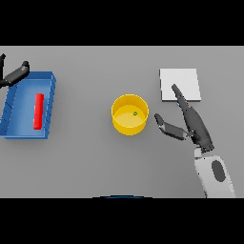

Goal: Pick up the red beaker and tilt it to pour out 1 green nut into yellow bowl. Pick up the yellow bowl and place it on the metallic measuring scale.

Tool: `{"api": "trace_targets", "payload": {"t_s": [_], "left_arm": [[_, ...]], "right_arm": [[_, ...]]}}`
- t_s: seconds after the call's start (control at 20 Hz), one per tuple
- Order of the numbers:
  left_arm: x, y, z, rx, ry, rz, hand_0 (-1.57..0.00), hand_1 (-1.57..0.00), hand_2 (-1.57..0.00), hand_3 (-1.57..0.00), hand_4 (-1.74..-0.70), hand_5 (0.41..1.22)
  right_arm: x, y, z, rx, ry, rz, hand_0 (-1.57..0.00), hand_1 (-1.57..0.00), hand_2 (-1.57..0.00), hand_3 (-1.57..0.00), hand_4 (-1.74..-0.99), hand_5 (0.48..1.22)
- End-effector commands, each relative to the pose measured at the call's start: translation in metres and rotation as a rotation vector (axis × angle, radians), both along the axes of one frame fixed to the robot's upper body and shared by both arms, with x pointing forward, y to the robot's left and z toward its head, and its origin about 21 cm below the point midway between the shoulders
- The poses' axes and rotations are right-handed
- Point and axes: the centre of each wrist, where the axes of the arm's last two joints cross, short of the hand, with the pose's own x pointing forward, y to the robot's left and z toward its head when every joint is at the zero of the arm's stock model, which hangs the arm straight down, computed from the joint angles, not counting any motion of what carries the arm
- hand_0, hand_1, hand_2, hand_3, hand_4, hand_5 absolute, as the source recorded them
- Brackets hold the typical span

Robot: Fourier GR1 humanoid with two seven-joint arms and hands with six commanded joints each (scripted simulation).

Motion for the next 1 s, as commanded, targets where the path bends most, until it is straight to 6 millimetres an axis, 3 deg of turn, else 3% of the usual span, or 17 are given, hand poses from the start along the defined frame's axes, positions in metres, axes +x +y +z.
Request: {"api": "trace_targets", "payload": {"t_s": [0.0, 0.2, 0.5, 0.8, 0.95], "left_arm": [[-0.002, -0.002, -0.002, -0.006, -0.003, -0.014, -0.01, -0.01, -0.01, -0.01, -0.72, 0.693], [-0.002, -0.002, -0.001, -0.014, -0.013, -0.012, 0.0, 0.0, 0.0, 0.0, -0.74, 0.709], [-0.005, 0.0, -0.003, -0.024, -0.012, -0.016, 0.0, 0.0, 0.0, 0.0, -0.75, 0.713], [-0.004, 0.0, -0.007, -0.044, -0.024, -0.023, 0.0, 0.0, 0.0, 0.0, -0.76, 0.72], [-0.004, 0.004, -0.006, -0.07, -0.049, -0.03, 0.0, 0.0, 0.0, 0.0, -0.78, 0.721]], "right_arm": [[0.005, 0.002, 0.003, -0.027, -0.01, 0.079, -0.01, 0.0, 0.0, 0.0, -1.174, 0.68], [0.025, 0.01, 0.022, -0.277, -0.044, 0.236, 0.0, 0.0, 0.0, 0.0, -1.26, 0.656], [0.045, 0.035, 0.038, -0.627, -0.105, 0.44, 0.0, 0.0, 0.0, 0.0, -1.229, 0.616], [0.058, 0.059, 0.048, -0.806, -0.116, 0.609, 0.0, 0.0, 0.0, 0.0, -1.212, 0.638], [0.06, 0.064, 0.044, -0.864, -0.103, 0.666, 0.0, 0.0, 0.0, 0.0, -1.214, 0.648]]}}
